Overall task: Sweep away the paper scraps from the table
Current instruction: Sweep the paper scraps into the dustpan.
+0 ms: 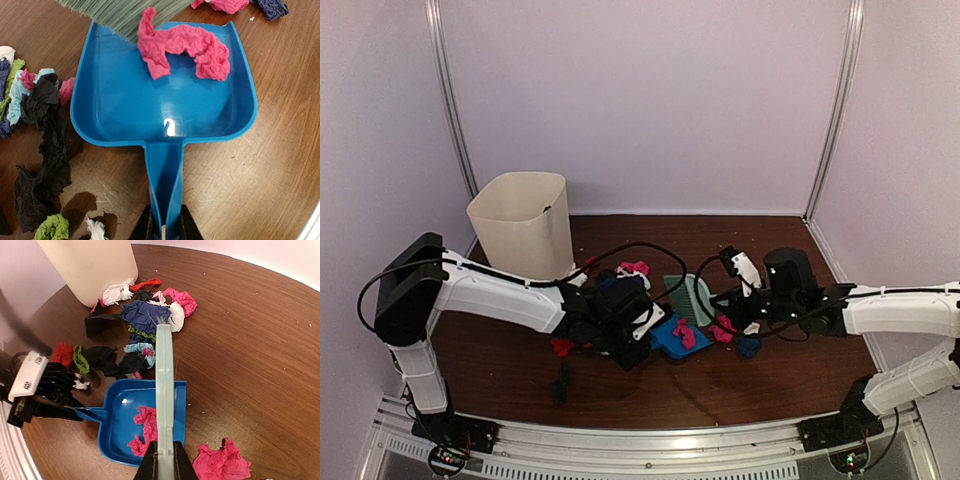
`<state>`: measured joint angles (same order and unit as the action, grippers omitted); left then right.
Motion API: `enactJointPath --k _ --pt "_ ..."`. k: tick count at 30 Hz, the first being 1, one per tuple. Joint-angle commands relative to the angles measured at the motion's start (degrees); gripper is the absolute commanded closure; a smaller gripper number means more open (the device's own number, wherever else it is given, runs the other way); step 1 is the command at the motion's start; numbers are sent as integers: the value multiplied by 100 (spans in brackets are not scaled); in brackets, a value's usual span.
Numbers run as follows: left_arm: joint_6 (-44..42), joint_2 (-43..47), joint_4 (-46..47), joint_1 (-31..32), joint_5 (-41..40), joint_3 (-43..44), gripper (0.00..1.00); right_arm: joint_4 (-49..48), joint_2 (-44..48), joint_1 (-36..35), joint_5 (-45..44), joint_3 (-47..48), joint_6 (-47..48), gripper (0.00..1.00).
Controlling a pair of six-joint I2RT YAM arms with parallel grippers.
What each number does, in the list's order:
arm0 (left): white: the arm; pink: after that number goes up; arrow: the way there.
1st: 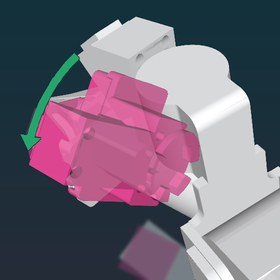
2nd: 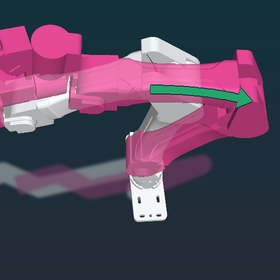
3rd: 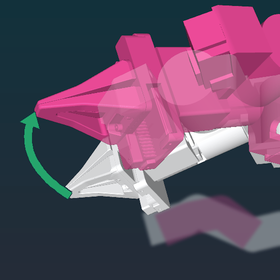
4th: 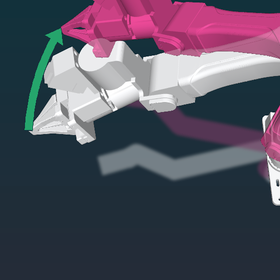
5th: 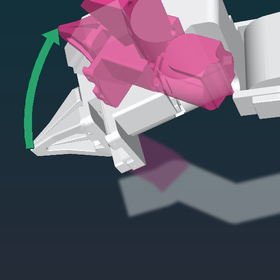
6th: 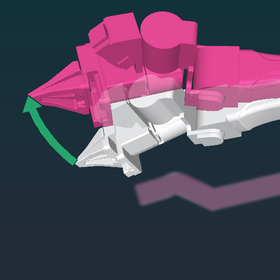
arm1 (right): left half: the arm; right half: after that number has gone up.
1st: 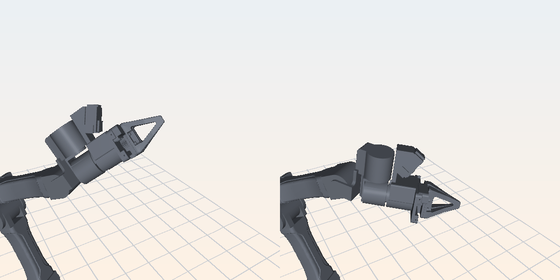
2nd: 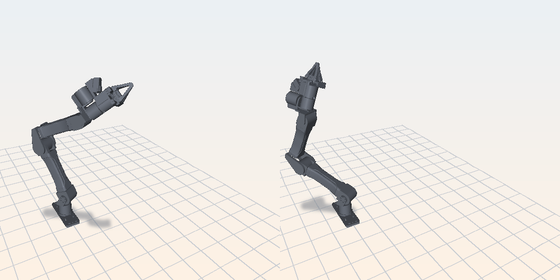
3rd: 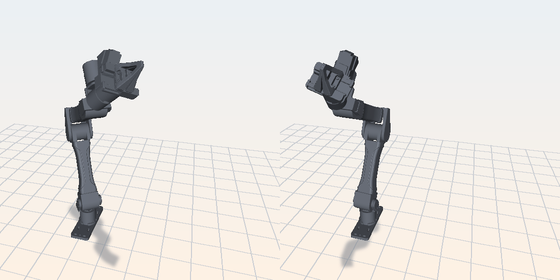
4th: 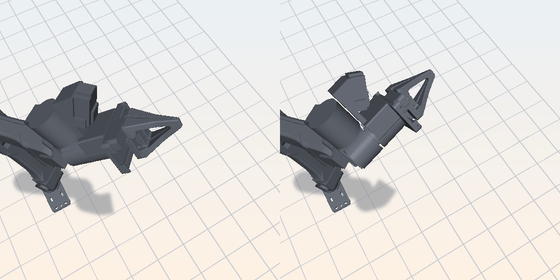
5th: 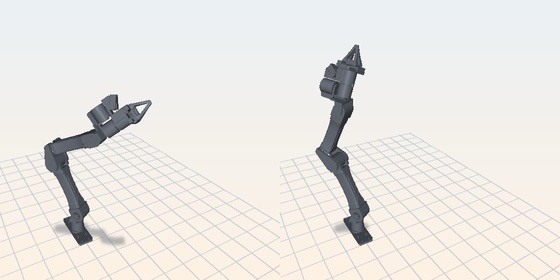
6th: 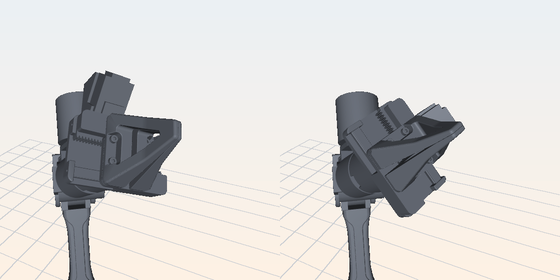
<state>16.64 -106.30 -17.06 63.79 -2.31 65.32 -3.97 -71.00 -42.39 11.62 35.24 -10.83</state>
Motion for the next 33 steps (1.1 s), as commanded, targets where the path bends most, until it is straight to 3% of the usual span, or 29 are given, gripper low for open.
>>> enactJointPath --k 1,11,22,27,33 --pt "-169 85 498 -24 42 -135 100 -260 595 3 204 -314 -611 100" --pt "-274 102 544 -25 457 -159 100 614 1759 12 -1123 -390 -838 100" --pt "-374 143 518 71 888 -206 100 1799 2715 21 -3208 -323 -1713 100" --pt "-368 154 454 156 1034 -227 100 2648 2929 22 -4295 -168 -2508 100" --pt "-406 132 435 182 1250 -235 100 3228 2840 20 -4958 -149 -3082 100"
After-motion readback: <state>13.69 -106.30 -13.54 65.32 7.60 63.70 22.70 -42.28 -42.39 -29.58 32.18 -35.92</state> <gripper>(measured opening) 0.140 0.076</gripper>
